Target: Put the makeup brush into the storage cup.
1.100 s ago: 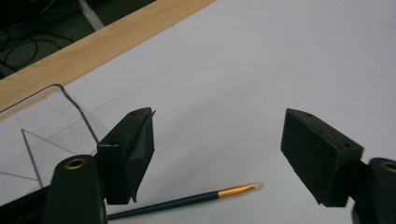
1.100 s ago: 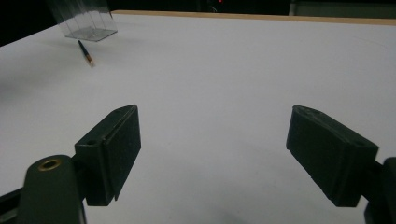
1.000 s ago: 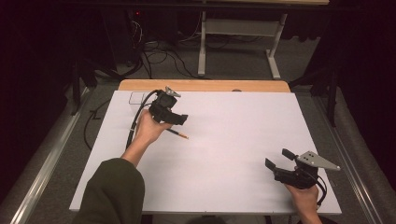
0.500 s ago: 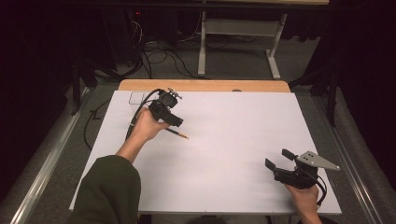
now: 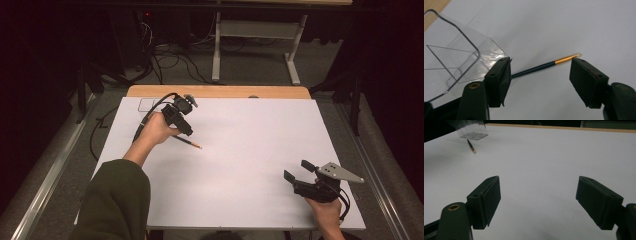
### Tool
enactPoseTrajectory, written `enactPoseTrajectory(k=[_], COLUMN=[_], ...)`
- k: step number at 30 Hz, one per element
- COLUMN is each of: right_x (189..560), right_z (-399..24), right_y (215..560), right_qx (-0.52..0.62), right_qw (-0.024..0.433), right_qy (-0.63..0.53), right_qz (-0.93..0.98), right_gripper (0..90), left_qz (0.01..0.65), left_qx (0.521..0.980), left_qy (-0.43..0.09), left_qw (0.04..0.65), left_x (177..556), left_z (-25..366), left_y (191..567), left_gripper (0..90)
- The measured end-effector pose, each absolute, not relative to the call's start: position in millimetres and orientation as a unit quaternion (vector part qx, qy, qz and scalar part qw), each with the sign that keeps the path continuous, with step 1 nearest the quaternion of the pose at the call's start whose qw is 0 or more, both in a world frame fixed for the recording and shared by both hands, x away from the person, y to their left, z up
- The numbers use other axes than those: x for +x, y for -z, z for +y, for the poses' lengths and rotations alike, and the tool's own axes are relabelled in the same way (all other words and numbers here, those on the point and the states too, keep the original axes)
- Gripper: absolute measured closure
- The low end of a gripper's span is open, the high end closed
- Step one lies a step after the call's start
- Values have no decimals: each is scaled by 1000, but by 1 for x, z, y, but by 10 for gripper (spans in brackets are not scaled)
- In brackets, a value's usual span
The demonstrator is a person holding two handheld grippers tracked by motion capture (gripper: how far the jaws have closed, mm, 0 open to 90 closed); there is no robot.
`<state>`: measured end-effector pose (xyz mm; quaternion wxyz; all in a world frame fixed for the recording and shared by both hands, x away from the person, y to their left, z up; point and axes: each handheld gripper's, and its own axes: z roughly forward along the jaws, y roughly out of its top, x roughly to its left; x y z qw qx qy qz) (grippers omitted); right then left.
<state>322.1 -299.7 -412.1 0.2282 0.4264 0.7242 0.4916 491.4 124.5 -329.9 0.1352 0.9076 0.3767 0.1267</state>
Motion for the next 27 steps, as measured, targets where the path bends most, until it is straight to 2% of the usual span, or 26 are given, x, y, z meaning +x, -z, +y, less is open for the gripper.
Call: enactPoseTrajectory(k=[27], right_x=[322], right_z=[-299], right_y=[412], right_qx=[425], right_qw=[226], right_qy=[-492], right_qz=[726], right_gripper=[236], left_qz=[353], left_qx=[929], left_qy=[-79], left_qw=[82], left_x=[506], left_z=[119], left_y=[360], left_gripper=[233])
